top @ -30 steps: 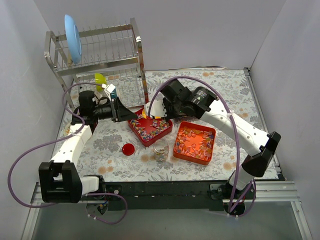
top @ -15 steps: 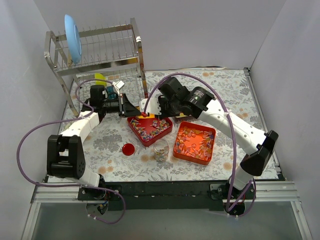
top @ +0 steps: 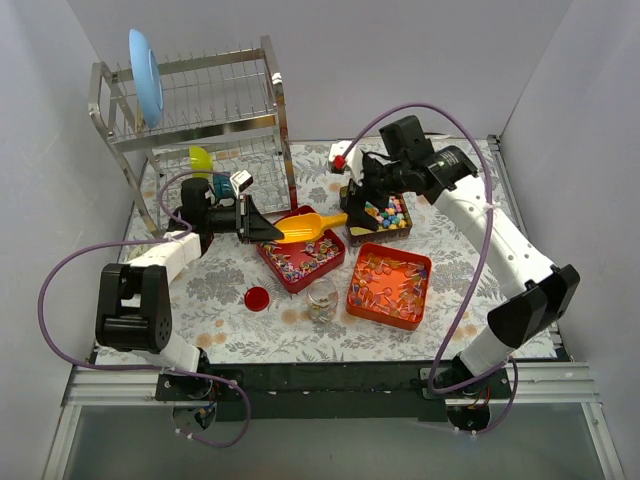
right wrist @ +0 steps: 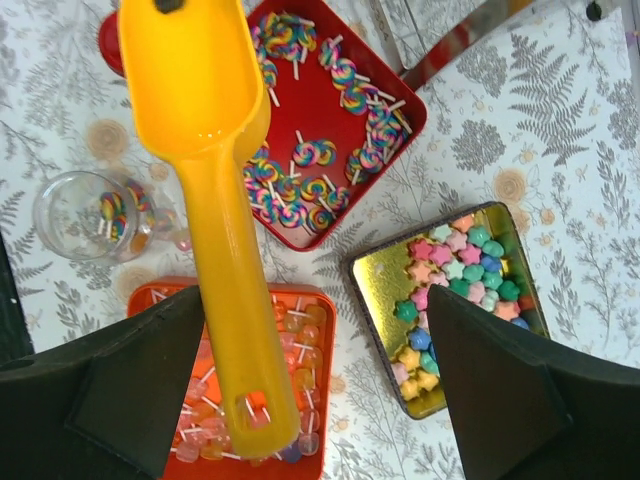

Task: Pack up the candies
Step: Adjust the spatula.

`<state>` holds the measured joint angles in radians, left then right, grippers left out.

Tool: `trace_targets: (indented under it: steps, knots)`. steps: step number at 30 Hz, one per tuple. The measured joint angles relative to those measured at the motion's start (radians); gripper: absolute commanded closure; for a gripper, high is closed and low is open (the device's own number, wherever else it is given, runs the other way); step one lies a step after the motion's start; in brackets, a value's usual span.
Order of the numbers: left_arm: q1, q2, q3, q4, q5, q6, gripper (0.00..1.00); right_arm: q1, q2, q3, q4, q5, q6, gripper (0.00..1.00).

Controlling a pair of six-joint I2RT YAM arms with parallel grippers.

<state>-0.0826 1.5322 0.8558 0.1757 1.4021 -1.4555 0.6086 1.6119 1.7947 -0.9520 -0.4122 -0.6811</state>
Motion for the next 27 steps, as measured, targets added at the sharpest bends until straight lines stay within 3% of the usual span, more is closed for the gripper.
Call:
trace_targets:
  steps: [6,14,27]
  knots:
    - [0.0,0.0,-0.021,0.038,0.017,-0.029,1.0,-0.02,-0.101,-0.109,0.096,-0.148,0.003,0.09]
    - [0.001,0.013,-0.023,0.076,0.021,-0.072,1.0,-0.011,-0.109,-0.117,0.145,-0.244,-0.038,0.18]
    - [0.009,0.034,-0.023,0.095,0.021,-0.108,1.0,0.037,-0.1,-0.23,0.154,-0.209,-0.102,0.4]
